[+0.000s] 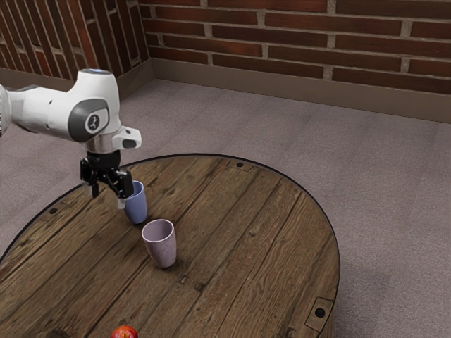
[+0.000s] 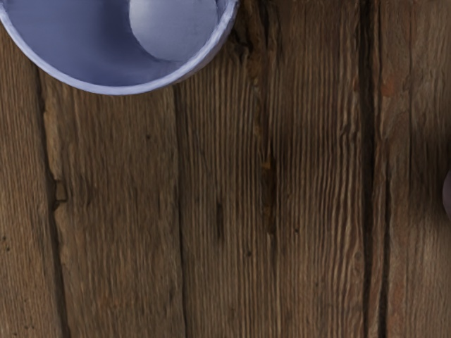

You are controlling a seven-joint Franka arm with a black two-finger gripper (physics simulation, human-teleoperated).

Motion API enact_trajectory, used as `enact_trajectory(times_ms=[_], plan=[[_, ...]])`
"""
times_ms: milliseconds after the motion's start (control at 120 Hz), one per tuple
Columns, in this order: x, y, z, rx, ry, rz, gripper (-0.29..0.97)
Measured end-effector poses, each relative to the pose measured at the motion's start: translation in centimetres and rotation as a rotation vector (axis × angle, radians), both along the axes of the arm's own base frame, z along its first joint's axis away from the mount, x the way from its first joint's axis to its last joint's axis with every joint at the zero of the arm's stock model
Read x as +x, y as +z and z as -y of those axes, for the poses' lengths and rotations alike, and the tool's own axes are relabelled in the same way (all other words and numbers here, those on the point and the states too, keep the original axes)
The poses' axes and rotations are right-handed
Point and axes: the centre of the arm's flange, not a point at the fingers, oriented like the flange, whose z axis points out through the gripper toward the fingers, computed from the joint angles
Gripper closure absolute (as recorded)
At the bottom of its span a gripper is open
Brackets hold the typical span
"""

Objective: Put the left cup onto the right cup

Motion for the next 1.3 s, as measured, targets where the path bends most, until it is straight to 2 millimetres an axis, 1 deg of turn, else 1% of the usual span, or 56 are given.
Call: enact_trajectory(times_ms=[67,192,350,458,567,667,800,867,1008,1175,1208,1300], plan=[[0.7,-0.5,-0.5,-0.002,0.011,0.037,0.00],[1.8,-0.4,-1.1,0.006,0.015,0.100,0.00],[3.5,0.4,-3.1,0.025,0.024,0.165,0.00],[4.2,-0.2,-4.6,0.025,0.036,0.175,0.00],[4.3,-1.3,-6.1,0.018,0.054,0.170,0.00],[5.2,-1.8,-7.1,0.007,0.068,0.175,0.00],[6.0,-3.3,-7.7,-0.008,0.070,0.166,0.00],[6.6,-4.0,-8.4,-0.013,0.074,0.166,0.00],[7.5,-5.7,-8.7,-0.028,0.070,0.157,0.00],[8.0,-7.5,-8.7,-0.038,0.061,0.155,0.00],[8.1,-7.6,-8.6,-0.039,0.058,0.159,0.05],[8.3,-7.5,-8.4,-0.039,0.050,0.169,0.31]])
